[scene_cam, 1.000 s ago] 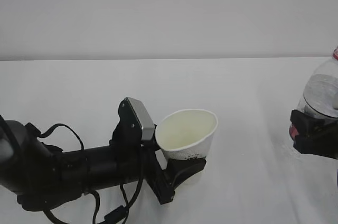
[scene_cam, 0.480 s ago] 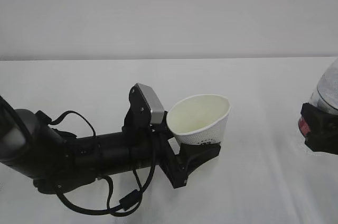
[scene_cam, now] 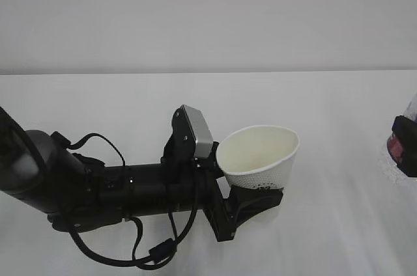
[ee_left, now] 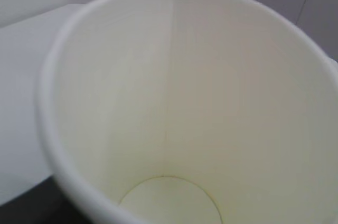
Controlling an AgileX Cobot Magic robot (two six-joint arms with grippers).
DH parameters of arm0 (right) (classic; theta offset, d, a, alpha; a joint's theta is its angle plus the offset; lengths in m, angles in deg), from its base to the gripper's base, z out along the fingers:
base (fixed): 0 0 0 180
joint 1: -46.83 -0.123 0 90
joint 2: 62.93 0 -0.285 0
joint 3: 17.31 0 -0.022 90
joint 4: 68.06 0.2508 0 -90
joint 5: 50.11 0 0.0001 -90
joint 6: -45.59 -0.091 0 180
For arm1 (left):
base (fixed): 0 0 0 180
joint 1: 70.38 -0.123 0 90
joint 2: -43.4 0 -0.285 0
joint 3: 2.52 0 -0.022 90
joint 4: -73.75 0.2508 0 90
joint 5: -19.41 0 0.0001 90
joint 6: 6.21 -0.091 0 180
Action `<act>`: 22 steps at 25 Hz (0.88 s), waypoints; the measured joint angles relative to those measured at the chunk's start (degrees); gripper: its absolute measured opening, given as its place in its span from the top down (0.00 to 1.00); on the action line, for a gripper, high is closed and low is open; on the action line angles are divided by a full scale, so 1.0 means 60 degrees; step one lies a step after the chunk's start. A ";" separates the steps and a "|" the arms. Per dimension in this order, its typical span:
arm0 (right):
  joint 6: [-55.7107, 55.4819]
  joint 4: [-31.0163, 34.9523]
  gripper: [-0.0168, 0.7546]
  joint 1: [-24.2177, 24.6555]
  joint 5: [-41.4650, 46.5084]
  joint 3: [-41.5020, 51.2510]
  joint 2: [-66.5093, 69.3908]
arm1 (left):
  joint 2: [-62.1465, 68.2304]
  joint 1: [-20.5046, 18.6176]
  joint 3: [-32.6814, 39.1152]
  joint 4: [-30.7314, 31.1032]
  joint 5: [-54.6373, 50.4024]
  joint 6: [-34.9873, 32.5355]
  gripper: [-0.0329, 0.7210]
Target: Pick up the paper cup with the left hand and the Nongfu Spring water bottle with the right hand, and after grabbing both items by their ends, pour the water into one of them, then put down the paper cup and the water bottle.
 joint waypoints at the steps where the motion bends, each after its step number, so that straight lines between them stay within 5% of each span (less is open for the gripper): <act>1: 0.0000 0.0025 0.41 0.0000 0.0174 0.0016 -0.0132 | 0.0015 0.0000 0.0000 0.0061 -0.0025 -0.0001 0.25; 22: 0.0570 0.0046 0.41 0.0000 0.2262 -0.0540 -0.0677 | 0.0035 0.0903 -0.1083 0.0241 -0.1040 0.0614 0.25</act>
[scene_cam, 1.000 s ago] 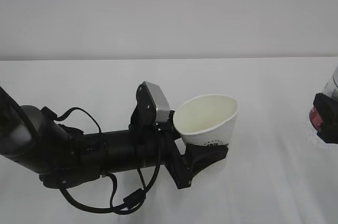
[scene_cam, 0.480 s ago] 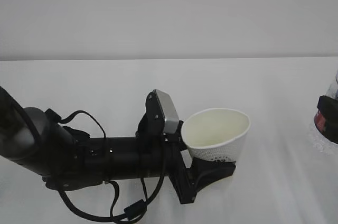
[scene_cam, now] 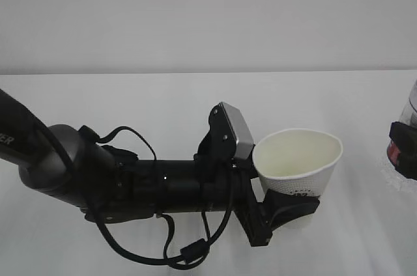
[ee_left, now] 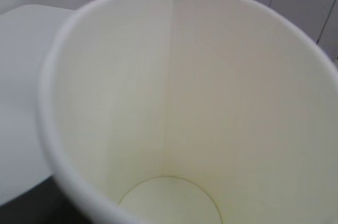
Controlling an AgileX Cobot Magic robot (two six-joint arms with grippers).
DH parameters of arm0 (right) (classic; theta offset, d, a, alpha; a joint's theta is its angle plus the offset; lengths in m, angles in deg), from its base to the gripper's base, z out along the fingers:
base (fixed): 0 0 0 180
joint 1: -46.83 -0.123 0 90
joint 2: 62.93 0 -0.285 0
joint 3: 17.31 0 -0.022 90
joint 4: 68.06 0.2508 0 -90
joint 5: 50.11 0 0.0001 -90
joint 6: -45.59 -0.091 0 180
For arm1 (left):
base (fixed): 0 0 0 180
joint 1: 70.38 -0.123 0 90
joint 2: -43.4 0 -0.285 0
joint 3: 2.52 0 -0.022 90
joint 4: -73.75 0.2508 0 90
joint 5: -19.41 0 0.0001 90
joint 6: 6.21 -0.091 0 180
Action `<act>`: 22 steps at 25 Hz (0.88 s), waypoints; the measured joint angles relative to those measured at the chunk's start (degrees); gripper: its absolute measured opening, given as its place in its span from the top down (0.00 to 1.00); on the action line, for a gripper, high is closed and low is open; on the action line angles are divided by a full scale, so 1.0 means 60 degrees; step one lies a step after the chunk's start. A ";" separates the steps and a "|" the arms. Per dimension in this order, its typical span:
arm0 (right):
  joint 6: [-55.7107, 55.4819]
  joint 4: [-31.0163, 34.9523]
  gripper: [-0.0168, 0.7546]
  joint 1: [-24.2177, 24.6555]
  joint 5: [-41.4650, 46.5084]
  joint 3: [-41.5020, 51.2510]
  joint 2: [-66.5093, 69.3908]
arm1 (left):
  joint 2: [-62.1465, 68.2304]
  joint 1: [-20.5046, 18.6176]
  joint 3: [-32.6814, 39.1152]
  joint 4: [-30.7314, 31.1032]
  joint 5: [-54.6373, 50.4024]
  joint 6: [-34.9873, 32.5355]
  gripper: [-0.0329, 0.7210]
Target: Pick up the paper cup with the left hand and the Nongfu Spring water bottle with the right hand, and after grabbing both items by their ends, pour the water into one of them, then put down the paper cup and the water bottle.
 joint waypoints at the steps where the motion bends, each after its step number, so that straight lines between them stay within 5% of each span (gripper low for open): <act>1: 0.0051 0.0000 0.41 0.0000 0.0023 -0.0022 0.0000 | 0.0042 0.0019 -0.0023 -0.0023 0.0000 0.0078 0.25; 22: 0.1561 0.0021 0.41 0.0000 0.0045 -0.0050 0.0000 | 0.0338 0.0336 -0.0448 0.0065 -0.0511 0.0228 0.25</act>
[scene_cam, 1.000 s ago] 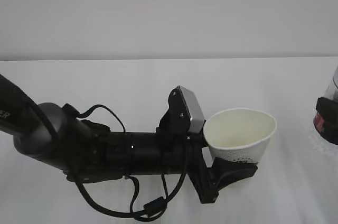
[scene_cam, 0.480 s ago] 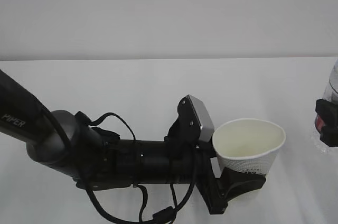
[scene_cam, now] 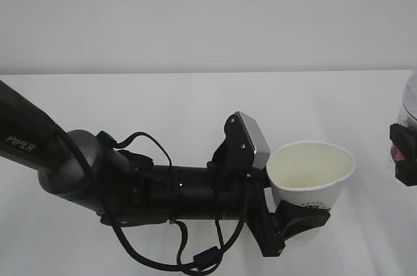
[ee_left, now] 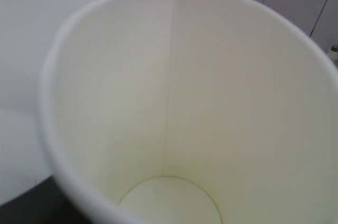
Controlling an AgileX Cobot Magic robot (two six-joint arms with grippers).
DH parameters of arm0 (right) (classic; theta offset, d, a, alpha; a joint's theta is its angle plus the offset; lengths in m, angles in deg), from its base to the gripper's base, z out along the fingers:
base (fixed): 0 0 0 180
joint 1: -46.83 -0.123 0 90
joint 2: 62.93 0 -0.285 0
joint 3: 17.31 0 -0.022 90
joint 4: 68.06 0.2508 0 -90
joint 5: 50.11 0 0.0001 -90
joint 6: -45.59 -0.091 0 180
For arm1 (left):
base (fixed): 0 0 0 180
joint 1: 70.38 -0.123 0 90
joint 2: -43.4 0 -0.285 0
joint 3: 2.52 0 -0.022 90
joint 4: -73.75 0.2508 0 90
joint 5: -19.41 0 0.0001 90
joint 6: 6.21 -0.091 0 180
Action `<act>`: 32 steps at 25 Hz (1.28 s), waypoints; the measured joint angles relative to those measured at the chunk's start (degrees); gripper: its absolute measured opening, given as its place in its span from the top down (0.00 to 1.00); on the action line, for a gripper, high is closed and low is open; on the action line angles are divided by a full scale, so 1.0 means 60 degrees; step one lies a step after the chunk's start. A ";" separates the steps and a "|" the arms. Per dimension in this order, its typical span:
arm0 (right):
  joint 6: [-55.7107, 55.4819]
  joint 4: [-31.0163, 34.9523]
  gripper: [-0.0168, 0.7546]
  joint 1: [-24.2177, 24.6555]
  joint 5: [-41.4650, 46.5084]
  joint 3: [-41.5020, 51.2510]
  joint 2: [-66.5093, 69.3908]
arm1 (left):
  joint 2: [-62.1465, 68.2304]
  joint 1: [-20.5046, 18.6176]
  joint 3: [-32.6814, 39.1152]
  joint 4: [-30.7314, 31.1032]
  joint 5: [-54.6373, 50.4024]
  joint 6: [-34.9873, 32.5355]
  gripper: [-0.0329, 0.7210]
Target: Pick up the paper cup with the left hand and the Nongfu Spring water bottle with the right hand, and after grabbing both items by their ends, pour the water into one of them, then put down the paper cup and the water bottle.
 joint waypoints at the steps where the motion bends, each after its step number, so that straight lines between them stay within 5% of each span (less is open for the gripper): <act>1: 0.0101 0.0034 0.41 0.0000 0.0000 0.0000 0.0000 | 0.0000 0.0000 0.0000 0.0050 0.0000 0.0000 0.25; 32: 0.5708 0.0106 0.41 0.0000 -0.0454 -0.0022 0.0000 | 0.0000 0.0000 0.0000 0.0696 0.0000 0.0042 0.25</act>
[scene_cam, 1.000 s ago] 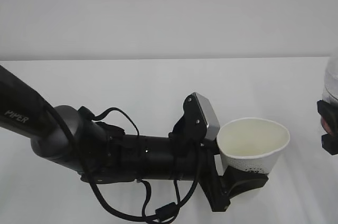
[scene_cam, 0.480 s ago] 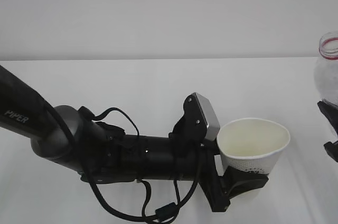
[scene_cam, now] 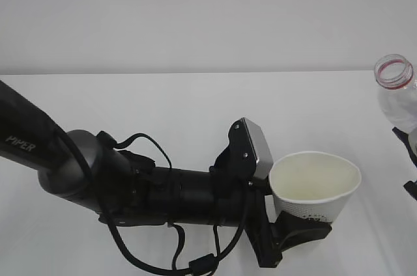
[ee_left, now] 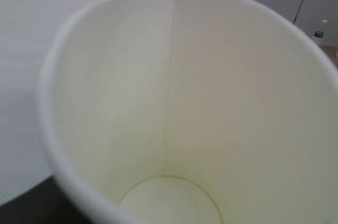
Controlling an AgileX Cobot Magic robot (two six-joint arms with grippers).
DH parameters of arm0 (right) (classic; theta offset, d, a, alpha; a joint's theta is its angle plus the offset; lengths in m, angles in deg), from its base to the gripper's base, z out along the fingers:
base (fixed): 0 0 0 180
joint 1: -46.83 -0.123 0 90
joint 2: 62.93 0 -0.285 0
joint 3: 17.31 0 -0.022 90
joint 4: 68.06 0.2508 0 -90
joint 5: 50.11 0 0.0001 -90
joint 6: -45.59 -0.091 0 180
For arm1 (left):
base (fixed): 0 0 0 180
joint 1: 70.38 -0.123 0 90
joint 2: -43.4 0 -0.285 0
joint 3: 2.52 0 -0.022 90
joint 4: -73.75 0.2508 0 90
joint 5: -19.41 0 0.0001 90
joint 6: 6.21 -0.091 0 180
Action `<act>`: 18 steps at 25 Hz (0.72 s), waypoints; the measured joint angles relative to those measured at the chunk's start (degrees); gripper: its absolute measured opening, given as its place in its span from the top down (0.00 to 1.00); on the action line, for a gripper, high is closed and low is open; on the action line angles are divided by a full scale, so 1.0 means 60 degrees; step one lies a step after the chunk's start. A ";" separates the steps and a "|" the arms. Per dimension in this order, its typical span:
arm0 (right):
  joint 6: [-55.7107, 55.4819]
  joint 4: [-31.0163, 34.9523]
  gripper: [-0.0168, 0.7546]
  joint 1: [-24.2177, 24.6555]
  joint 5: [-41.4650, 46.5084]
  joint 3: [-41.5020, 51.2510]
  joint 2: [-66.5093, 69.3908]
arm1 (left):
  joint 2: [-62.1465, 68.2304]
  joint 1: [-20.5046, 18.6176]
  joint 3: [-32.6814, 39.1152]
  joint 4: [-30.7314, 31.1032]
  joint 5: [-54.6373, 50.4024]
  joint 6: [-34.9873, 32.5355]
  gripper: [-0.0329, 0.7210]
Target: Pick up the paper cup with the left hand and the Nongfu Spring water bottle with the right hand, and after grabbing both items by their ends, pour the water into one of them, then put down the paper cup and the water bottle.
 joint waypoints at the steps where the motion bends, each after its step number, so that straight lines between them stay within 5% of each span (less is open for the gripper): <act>1: 0.0000 0.0000 0.41 0.0000 0.0001 0.0000 0.0000 | 0.0000 0.0000 0.0000 0.0005 0.0000 0.0000 0.25; 18: 0.0647 -0.0118 0.41 0.0000 -0.0726 0.0000 0.0000 | 0.0000 0.0000 0.0000 0.0022 0.0000 0.0000 0.25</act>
